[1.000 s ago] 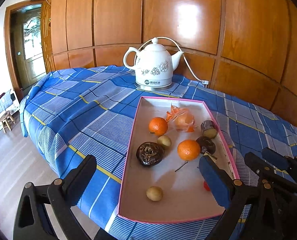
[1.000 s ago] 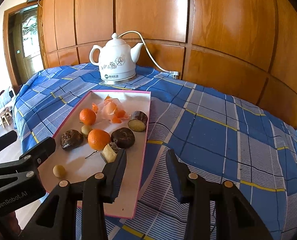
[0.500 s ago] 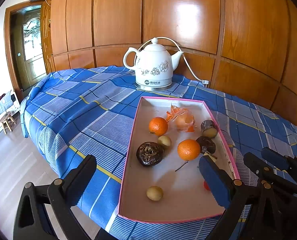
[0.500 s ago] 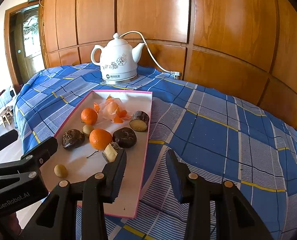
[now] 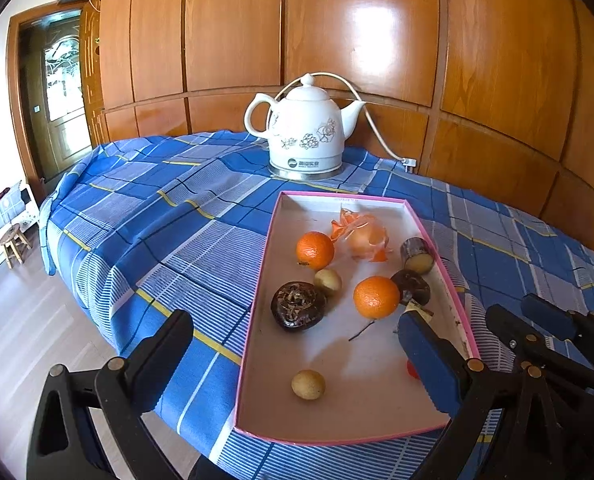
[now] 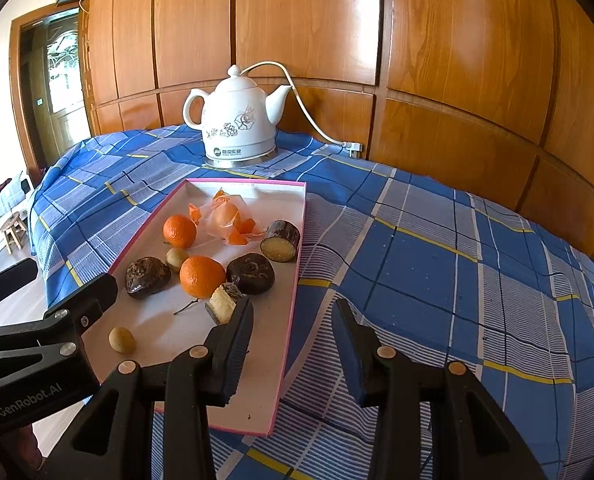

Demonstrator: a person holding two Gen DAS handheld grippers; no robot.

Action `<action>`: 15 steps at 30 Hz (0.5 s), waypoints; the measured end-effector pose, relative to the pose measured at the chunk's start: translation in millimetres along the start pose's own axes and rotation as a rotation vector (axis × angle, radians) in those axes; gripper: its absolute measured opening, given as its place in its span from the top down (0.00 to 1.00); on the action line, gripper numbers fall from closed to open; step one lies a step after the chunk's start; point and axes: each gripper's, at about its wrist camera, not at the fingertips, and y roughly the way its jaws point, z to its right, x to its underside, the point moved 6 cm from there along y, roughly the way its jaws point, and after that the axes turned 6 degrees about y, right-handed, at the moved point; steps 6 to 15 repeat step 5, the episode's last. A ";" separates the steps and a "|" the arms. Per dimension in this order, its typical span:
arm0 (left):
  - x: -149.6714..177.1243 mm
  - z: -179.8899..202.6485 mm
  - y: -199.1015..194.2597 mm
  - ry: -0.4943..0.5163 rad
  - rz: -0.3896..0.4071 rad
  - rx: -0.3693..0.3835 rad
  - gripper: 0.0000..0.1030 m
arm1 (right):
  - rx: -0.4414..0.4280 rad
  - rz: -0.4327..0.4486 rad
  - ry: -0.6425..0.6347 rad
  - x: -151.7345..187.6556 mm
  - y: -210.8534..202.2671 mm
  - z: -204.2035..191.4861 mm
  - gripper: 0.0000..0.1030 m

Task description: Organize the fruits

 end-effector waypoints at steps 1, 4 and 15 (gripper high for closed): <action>-0.1 0.5 -0.1 0.002 -0.001 0.000 0.00 | 0.000 0.000 0.000 0.3 -0.1 -0.2 0.60; -0.2 1.3 0.6 0.008 -0.003 0.000 0.00 | -0.006 -0.005 0.001 0.3 0.1 0.0 0.60; -0.3 0.7 1.0 0.006 -0.004 -0.001 0.00 | -0.008 -0.005 0.001 -0.3 0.3 0.7 0.60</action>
